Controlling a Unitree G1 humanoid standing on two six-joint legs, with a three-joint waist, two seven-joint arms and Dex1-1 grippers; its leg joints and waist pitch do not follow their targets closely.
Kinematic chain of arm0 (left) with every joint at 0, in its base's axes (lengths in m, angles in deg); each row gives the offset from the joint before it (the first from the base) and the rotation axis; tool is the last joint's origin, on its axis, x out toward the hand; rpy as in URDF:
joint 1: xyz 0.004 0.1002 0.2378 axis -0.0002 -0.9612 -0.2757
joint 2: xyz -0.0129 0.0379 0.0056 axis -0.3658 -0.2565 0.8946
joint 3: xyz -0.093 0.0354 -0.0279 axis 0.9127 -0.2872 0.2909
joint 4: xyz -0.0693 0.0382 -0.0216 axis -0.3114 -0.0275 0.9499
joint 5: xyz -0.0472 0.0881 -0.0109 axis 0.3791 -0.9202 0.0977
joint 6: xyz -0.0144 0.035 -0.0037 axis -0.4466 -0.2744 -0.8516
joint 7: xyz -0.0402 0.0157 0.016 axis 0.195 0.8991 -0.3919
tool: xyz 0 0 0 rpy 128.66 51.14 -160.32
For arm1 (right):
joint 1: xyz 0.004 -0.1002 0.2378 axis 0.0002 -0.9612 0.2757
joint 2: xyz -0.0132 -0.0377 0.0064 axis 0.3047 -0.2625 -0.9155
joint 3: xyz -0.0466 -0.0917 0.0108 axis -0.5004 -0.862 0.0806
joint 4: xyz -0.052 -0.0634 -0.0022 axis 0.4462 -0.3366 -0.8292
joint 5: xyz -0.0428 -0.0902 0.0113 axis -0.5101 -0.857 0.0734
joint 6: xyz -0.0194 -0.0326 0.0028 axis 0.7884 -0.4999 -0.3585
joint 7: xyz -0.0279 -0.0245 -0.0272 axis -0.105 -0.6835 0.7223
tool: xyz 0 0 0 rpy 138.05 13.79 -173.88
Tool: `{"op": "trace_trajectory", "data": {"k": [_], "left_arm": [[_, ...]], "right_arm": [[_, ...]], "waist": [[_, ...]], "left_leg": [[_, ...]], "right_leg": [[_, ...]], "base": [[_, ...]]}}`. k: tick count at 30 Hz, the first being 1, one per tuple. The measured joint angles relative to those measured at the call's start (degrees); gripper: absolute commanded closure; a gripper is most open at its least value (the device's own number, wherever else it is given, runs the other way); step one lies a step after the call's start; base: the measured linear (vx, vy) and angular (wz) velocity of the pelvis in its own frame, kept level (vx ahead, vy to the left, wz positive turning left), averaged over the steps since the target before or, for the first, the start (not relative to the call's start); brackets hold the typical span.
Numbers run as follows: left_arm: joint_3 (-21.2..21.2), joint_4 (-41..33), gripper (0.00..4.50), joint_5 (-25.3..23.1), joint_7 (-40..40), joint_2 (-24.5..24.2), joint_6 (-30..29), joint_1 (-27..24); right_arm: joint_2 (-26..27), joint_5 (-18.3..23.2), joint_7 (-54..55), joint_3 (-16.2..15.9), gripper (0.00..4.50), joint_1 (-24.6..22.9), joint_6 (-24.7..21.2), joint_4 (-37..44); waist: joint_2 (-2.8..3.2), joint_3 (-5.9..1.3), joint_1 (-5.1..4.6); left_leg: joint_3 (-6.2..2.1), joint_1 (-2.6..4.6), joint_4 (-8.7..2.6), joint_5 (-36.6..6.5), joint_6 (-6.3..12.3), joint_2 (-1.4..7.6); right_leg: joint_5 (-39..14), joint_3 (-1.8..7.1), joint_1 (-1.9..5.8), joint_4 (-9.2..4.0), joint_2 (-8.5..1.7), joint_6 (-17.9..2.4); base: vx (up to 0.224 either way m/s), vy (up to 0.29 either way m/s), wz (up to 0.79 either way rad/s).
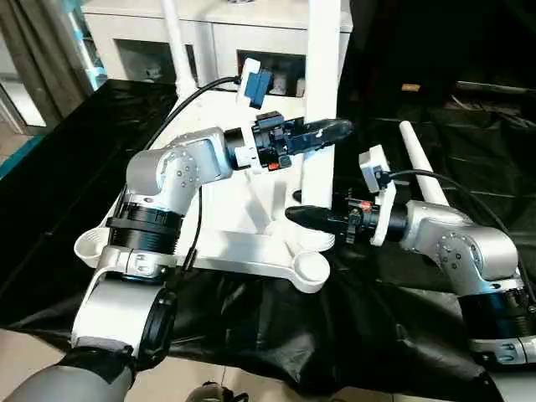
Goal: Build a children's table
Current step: Pick table leg
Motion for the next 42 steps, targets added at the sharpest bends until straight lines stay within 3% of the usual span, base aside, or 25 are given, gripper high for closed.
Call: {"op": "trace_trajectory", "data": {"k": [3, 4, 14, 15, 19, 27, 28, 31, 34, 36, 42], "left_arm": [[0.4, -0.09, 2.64, 0.0, 1.06, 0.52, 0.81, -0.27], [0.97, -0.29, 2.08, -0.01, 2.21, 1.0, 1.01, -0.45], [4.86, -1.04, 1.55, -2.0, 19.73, 8.83, 5.69, -1.46], [5.49, -0.45, 1.91, -2.0, 21.3, 9.28, 6.14, -1.42], [6.14, 0.01, 1.92, -2.51, 23.68, 9.23, 6.62, -1.42], [5.87, -0.37, 2.61, -2.94, 24.26, 8.82, 7.31, -1.42], [5.67, -0.48, 2.64, -2.98, 23.99, 8.72, 7.31, -1.43], [4.51, -0.66, 2.65, -3.27, 22.68, 8.34, 7.27, -1.43], [2.99, -0.63, 2.66, -3.71, 20.43, 6.93, 6.98, -1.46], [2.57, -0.63, 2.66, -3.97, 19.23, 5.87, 6.67, -1.46], [-0.06, -0.72, 2.66, -4.01, 13.74, 3.37, 4.45, -1.45]], "right_arm": [[0.78, -0.15, 1.31, 0.04, 2.35, 0.11, 1.12, -0.19], [1.37, -0.34, 2.11, 0.17, 2.39, 0.35, 1.62, -0.44], [3.08, -3.56, 7.81, 0.27, 2.49, 1.2, 3.54, -3.2], [3.09, -3.75, 7.89, 0.26, 2.5, 1.2, 3.58, -3.41], [3.21, -4.31, 8.38, 0.26, 2.5, 1.25, 3.77, -4.31], [3.71, -5.1, 8.79, 0.13, 2.51, 1.55, 5.68, -5.16], [3.69, -5.04, 8.5, 0.13, 2.16, 1.55, 5.68, -5.2], [3.03, -4.28, 7.04, 0.14, 1.79, 1.55, 4.4, -5.26], [1.16, -3.61, 3.47, -0.08, 1.73, 1.96, 3.55, -5.26], [-0.3, -3.7, 2.29, -0.3, 1.41, 2.39, 3.56, -5.26], [-3.87, -3.0, -3.74, -1.82, 1.37, 3.28, 1.42, -5.26]], "waist": [[-0.01, 0.0, 0.08], [-0.01, 0.0, 0.08], [-0.25, 0.0, 0.38], [-0.33, -0.02, 0.4], [-0.45, 0.0, 0.17], [-0.55, -0.02, 0.28], [-0.58, -0.03, 0.29], [-0.66, -0.04, 0.39], [-0.7, -0.01, 0.46], [-0.71, -0.01, 0.5], [-0.82, -0.03, 0.73]], "left_leg": [[0.0, 0.0, 0.0, 0.0, 0.0, 0.0], [0.0, 0.0, 0.0, 0.0, 0.0, 0.0], [0.0, 0.0, 0.05, 0.0, 0.0, 0.0], [-0.01, -0.01, 0.05, 0.0, 0.0, 0.01], [-0.01, -0.01, 0.05, 0.0, 0.01, 0.01], [-0.01, -0.01, 0.05, 0.0, 0.02, 0.0], [-0.01, -0.01, 0.06, 0.0, 0.02, 0.01], [-0.01, -0.01, 0.06, 0.01, 0.02, 0.0], [-0.01, -0.01, 0.06, 0.02, 0.04, 0.0], [-0.01, 0.0, 0.06, 0.02, 0.04, 0.0], [0.0, 0.0, 0.06, 0.06, 0.11, 0.01]], "right_leg": [[0.0, 0.0, 0.0, 0.02, 0.0, 0.0], [0.0, 0.0, 0.0, 0.02, 0.0, 0.0], [0.01, -0.01, 0.02, 0.04, -0.02, 0.01], [0.02, -0.02, 0.02, 0.04, -0.01, 0.02], [0.02, -0.01, 0.01, 0.02, -0.01, 0.02], [0.02, -0.01, 0.02, 0.02, -0.01, 0.02], [0.02, -0.01, 0.02, 0.02, -0.01, 0.02], [0.02, -0.01, 0.03, 0.02, -0.02, 0.02], [0.03, -0.01, 0.02, 0.03, -0.01, 0.02], [0.03, -0.01, 0.02, 0.04, -0.01, 0.03], [0.03, -0.01, 0.02, 0.05, -0.02, 0.03]], "base": [[0.0, 0.0, 0.0], [0.0, 0.0, 0.0], [0.0, 0.0, 0.0], [0.0, 0.0, 0.0], [0.0, 0.0, 0.0], [0.0, 0.0, 0.0], [0.0, 0.0, 0.0], [0.0, 0.0, 0.0], [0.0, 0.0, 0.0], [0.0, 0.0, 0.0], [0.0, 0.0, 0.0]]}}
